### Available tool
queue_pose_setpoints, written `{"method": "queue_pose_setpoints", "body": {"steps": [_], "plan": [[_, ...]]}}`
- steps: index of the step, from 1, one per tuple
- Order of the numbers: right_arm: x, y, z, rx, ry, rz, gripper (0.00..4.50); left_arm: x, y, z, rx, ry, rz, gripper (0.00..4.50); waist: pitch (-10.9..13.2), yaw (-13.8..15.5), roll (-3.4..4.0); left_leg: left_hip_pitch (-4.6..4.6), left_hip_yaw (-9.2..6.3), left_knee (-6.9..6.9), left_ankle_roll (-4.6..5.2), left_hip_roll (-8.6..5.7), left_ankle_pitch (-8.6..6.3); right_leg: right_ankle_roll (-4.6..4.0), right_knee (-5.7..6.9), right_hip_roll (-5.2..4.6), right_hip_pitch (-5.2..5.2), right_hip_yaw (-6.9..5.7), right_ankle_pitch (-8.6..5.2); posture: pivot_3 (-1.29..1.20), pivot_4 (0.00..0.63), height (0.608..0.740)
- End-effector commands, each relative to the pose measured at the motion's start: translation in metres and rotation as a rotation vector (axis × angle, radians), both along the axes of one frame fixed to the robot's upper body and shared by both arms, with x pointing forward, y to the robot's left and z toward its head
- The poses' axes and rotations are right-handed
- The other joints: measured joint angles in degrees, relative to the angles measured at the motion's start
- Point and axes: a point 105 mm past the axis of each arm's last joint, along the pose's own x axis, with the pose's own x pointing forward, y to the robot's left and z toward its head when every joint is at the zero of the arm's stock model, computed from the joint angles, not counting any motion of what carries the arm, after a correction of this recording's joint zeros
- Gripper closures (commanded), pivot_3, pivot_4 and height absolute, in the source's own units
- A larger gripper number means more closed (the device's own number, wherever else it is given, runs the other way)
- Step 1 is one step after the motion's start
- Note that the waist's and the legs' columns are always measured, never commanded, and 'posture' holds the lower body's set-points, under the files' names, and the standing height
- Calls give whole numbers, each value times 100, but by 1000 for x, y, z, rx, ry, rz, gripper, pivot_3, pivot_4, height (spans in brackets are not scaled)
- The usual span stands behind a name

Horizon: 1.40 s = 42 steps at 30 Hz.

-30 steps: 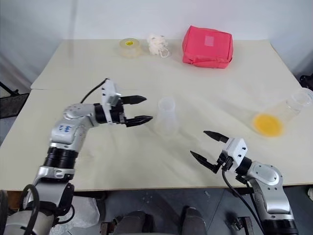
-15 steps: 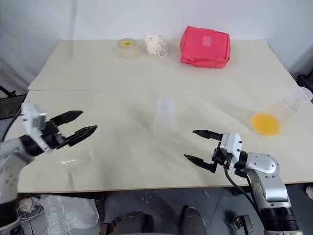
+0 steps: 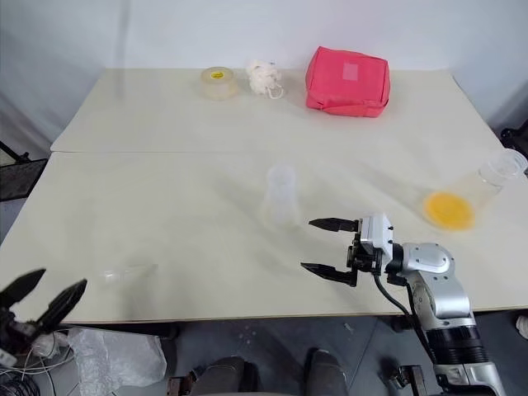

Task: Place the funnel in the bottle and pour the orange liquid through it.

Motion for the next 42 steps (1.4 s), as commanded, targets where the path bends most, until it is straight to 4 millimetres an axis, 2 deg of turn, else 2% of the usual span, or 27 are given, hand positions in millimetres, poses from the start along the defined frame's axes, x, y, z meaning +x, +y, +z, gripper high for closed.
{"method": "queue_pose_setpoints", "body": {"steps": [1, 13, 16, 22, 27, 29, 35, 42], "plan": [[0, 4, 5, 15, -9, 37, 0, -3, -10, 1, 44, -22, 6, 28, 0, 29, 0, 0, -2, 1, 0, 0, 0, 0, 0, 0, 0, 1, 0, 0, 150, 740], [7, 7, 5, 4, -18, 34, 0, 23, -27, -15, 45, 33, -124, 28, 0, 43, 1, -1, 0, 7, 1, -1, -2, -3, 3, 0, -1, 3, -2, 0, 150, 740], [7, 4, 3, 0, -19, 13, 0, 27, -31, -17, 35, 51, -139, 628, 0, 18, 1, -1, 0, 6, 1, 0, -2, -3, 4, 0, -2, 2, -2, 0, 150, 740], [5, 0, 0, -4, -17, 6, 0, 30, -31, -22, 29, 76, -156, 2525, 0, -18, 1, -1, -4, 6, 1, 2, -2, -4, 5, 1, -2, -2, -2, 0, 150, 740], [5, 0, -1, -1, -22, -6, 0, 41, -29, -21, 39, 81, -182, 4046, 0, -15, 2, -1, -5, 6, 1, 0, -2, -3, 7, 1, -1, -3, -2, 0, 150, 740], [5, -1, -1, -1, -25, -11, 0, 42, -28, -19, 42, 78, -192, 4467, 0, -27, 1, -1, -5, 6, 1, 1, -2, -3, 7, 1, -1, -4, -2, 0, 150, 740], [7, -3, -1, 1, -35, -33, 0, 49, -26, 4, 94, 27, -256, 4467, 0, -20, 2, -1, -6, 6, 0, 0, -2, -3, 8, 1, -1, -4, -2, 0, 150, 740], [9, -8, 9, 15, -57, -46, 0, 76, -44, 62, 231, -144, -495, 4467, 1, -24, 4, -1, -10, 8, 0, -5, -2, -3, 12, 0, 0, -3, -2, 0, 150, 740]]}}
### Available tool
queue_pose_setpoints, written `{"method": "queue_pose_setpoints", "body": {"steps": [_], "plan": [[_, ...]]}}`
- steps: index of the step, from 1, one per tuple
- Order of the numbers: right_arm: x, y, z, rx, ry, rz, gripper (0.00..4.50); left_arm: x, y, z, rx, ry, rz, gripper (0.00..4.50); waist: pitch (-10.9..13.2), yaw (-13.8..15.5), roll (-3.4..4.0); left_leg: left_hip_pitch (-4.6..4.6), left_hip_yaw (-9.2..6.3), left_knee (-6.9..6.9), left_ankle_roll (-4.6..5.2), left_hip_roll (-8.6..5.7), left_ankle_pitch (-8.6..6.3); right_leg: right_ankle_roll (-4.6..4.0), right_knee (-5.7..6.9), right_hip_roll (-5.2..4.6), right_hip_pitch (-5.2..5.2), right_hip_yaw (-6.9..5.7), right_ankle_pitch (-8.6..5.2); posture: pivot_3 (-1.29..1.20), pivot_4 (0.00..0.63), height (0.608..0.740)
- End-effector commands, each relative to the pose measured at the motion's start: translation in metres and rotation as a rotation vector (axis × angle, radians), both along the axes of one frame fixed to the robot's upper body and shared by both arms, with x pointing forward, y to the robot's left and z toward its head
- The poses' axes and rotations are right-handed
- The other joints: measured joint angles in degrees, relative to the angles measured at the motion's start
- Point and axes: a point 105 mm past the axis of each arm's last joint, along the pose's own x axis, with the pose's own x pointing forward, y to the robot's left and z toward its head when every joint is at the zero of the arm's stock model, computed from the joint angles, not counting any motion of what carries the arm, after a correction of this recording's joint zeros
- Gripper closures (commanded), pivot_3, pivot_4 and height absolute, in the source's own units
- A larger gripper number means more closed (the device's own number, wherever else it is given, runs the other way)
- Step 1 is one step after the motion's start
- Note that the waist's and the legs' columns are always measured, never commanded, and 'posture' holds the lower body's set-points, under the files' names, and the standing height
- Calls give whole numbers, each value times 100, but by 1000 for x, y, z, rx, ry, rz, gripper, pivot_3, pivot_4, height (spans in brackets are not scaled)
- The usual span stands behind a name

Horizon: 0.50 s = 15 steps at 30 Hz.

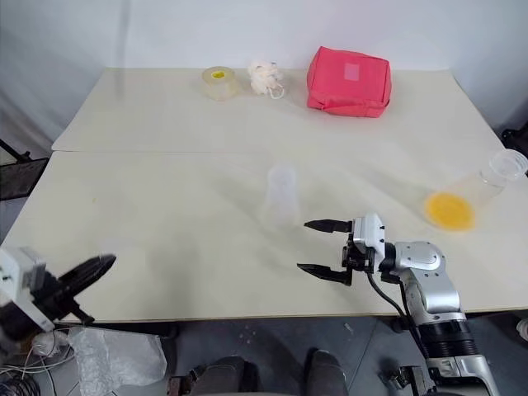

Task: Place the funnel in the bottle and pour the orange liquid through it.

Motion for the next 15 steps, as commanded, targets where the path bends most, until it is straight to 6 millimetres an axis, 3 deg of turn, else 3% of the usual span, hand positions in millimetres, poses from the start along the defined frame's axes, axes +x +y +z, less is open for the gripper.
{"method": "queue_pose_setpoints", "body": {"steps": [1, 15], "plan": [[-1, -6, 16, 15, -59, -9, 0, 8, -8, 29, 47, -88, -119, 4467, 1, -13, 2, -1, 0, 0, 0, 0, 0, 0, 1, 1, -2, -2, 0, 0, 150, 740], [-3, -1, 48, 200, -50, -117, 0, 76, -80, 94, 260, -276, -693, 4467, 9, 13, 15, -4, 16, -5, -2, -22, 1, 2, 16, 12, -20, -11, 1, 0, 150, 740]]}}
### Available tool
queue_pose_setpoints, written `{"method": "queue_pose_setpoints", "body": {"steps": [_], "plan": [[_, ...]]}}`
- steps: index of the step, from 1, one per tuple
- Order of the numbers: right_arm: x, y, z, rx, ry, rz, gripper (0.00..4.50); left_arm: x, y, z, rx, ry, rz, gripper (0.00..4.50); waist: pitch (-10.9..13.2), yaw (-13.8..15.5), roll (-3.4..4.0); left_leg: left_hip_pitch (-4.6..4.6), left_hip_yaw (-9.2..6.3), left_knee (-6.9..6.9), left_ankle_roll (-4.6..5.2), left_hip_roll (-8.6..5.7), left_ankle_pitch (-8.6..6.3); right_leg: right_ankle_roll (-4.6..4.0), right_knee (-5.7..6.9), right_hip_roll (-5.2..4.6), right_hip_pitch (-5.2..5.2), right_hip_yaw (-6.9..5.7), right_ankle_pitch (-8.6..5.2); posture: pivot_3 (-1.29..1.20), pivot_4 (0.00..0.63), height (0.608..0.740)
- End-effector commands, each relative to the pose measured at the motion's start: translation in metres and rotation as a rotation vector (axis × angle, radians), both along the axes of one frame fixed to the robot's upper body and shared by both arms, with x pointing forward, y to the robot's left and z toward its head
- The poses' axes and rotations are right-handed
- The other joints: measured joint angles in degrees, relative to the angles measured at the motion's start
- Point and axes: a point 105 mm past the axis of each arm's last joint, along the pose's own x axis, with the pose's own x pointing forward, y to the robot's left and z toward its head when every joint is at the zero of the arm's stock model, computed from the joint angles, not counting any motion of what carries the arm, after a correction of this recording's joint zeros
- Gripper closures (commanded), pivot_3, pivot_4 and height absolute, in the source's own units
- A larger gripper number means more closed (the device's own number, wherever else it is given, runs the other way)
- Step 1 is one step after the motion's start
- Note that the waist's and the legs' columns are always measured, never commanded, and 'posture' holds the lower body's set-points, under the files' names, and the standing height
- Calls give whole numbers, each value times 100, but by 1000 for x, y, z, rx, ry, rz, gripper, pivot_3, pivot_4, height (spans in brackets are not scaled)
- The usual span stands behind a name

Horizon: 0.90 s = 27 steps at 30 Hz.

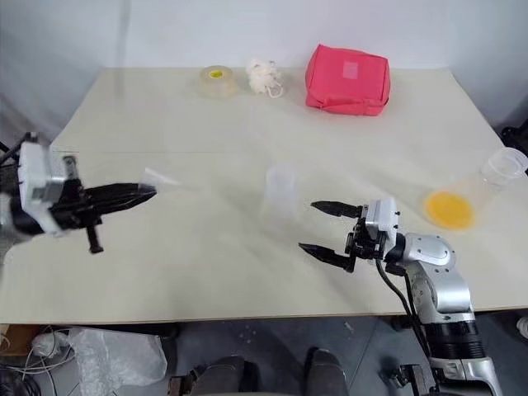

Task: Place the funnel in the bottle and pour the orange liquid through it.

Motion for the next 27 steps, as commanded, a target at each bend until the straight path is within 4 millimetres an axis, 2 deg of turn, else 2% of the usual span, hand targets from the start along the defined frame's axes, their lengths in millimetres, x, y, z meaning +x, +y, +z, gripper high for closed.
{"method": "queue_pose_setpoints", "body": {"steps": [1, 7, 14, 27], "plan": [[-6, 0, 15, 69, -31, -36, 0, 16, -22, 16, 51, -87, -136, 4467, 0, 17, -1, -4, -1, 1, 0, -1, 0, 0, 4, 1, -5, -3, 0, 0, 150, 740], [-12, 1, 19, 123, -54, -92, 0, 50, -66, 37, 124, -200, -330, 4467, -1, 20, -3, -13, 53, 2, -1, -4, 1, 2, 6, 5, -13, -11, 1, 0, 150, 740], [-19, 0, 18, 146, -84, -151, 0, 70, -96, 37, 240, -302, -438, 4467, -1, -9, -4, -31, 76, -14, -1, 0, 1, 3, 19, 4, -62, -12, 1, 0, 150, 740], [-29, -6, 16, 153, -110, -237, 0, 83, -119, 32, 426, -449, -517, 4467, 3, 25, -11, -65, 74, 20, 3, 1, 3, 5, 26, -2, -70, -32, 2, 0, 150, 740]]}}
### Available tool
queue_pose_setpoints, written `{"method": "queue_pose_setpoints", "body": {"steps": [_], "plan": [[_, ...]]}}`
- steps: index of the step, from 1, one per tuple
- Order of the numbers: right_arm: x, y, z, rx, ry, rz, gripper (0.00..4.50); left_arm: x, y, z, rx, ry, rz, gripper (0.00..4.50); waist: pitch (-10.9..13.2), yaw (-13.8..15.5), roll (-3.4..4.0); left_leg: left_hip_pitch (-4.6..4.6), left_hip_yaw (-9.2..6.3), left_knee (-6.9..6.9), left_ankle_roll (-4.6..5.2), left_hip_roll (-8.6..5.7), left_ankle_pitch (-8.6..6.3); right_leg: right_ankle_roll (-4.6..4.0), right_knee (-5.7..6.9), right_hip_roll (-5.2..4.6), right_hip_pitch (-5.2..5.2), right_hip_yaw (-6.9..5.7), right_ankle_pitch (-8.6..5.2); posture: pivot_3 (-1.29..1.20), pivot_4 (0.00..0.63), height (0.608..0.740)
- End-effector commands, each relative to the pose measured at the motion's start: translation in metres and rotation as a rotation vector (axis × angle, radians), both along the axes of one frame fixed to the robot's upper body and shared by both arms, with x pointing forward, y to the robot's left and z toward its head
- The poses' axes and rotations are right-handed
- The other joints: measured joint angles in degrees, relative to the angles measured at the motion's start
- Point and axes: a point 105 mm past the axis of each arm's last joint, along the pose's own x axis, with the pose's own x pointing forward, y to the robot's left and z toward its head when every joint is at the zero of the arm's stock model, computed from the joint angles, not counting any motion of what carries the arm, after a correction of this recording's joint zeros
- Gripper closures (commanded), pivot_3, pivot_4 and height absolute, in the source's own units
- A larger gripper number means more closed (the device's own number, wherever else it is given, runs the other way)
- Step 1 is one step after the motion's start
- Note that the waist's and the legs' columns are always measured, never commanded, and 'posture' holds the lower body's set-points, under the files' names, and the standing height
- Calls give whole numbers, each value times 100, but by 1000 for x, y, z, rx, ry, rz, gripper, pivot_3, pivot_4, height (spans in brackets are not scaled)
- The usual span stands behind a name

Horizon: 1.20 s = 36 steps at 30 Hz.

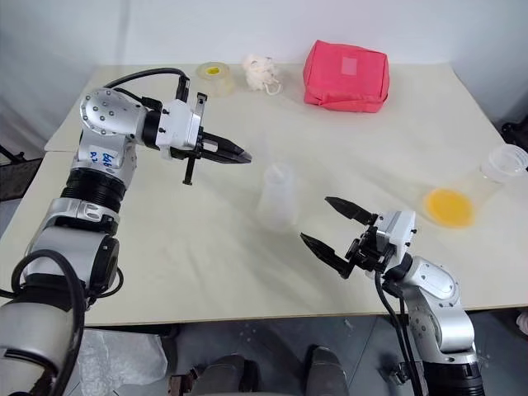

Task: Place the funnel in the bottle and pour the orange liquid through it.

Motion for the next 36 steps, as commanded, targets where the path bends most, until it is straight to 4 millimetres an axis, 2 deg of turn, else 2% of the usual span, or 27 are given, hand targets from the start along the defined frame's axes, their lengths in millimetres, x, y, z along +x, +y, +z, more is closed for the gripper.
{"method": "queue_pose_setpoints", "body": {"steps": [1, 10, 14, 24, 27, 30, 36], "plan": [[-7, -3, 12, 5, -67, -20, 0, -2, -6, 11, 56, -92, -35, 4467, 0, -3, 0, -14, -7, 14, 0, 1, 0, 0, 0, 0, -4, -6, 0, 0, 150, 740], [-9, -2, 10, -6, -63, -29, 0, -5, -17, 12, 155, -158, -92, 4467, 1, 2, -1, -35, -20, 34, 2, 1, 0, 1, 9, -4, -10, -21, 1, 0, 150, 740], [-8, -1, 11, -9, -65, -33, 0, -6, -23, 15, 175, -171, -106, 3529, 1, 4, -2, -36, -21, 34, 2, 1, 0, 1, 10, -4, -10, -22, 1, 0, 150, 740], [-6, -3, 14, -13, -75, -62, 0, -6, -24, 23, 160, -161, -99, 171, 1, 0, -2, -36, -22, 35, 2, 1, 0, 1, 11, -5, -10, -22, 1, 0, 150, 740], [-5, -5, 15, -15, -75, -79, 0, -5, -20, 27, 129, -139, -76, 55, 1, -3, -1, -36, -22, 35, 3, 1, 0, 1, 12, -5, -10, -22, 1, 0, 150, 740], [-8, -16, 14, -22, -66, -148, 0, -1, -2, 35, -34, 7, -5, 55, 1, -6, -1, -36, -23, 35, 3, 1, 0, 1, 14, -5, -10, -22, 1, 0, 150, 740], [-15, -43, 15, -32, -57, -323, 0, -10, 32, 23, -274, 313, 56, 55, 1, -28, -1, -23, -35, 36, 3, 4, 1, 1, 46, -10, -12, -21, 1, 0, 150, 740]]}}
